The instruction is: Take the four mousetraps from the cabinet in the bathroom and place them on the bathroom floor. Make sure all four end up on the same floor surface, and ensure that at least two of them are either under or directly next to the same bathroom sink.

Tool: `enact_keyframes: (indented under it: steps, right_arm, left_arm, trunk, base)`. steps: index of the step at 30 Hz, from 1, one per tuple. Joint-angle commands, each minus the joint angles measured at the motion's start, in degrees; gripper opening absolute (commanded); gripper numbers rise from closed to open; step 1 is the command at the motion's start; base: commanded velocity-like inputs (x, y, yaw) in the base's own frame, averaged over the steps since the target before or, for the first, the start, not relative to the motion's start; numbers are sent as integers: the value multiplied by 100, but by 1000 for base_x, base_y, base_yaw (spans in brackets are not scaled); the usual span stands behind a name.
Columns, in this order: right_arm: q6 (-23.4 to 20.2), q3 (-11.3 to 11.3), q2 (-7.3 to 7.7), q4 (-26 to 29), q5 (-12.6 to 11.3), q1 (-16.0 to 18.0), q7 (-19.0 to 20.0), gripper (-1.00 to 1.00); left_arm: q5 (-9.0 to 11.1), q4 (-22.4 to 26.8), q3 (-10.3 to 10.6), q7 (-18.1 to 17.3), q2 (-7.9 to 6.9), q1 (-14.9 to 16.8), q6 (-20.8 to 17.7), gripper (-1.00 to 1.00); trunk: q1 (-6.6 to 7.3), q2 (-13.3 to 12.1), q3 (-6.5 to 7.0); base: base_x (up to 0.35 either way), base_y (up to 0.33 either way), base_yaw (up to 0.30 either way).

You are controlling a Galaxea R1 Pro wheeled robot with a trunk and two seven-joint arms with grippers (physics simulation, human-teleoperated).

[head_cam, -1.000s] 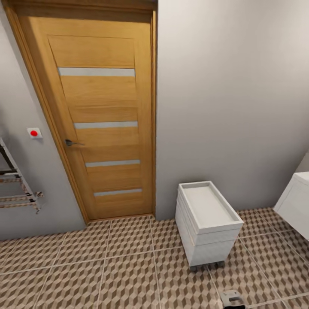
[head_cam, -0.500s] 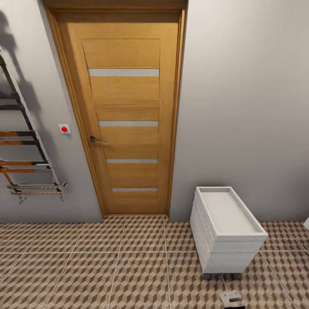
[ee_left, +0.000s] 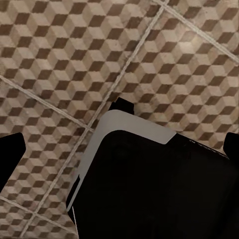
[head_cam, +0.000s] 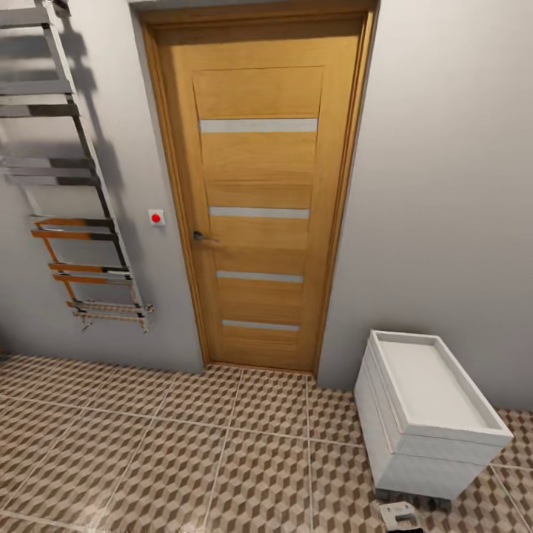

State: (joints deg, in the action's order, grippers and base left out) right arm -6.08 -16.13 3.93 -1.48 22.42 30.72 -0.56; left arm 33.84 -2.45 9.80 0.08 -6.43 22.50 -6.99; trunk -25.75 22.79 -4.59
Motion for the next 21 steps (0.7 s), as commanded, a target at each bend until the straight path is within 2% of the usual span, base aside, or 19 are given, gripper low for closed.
enact_keyframes:
  steps: [1,21]
  right_arm:
    - [-7,-48,3,-10,60,7,-6,100]
    - [1,-48,3,-10,61,4,-14,100]
  left_arm:
    - [52,-9,48,1,1,9,-14,100]
    - [52,0,48,1,1,9,2,100]
  trunk:
    - [-3,13,-12]
    - [-3,13,19]
  base:
    - [0,0,290]
    - [0,0,286]
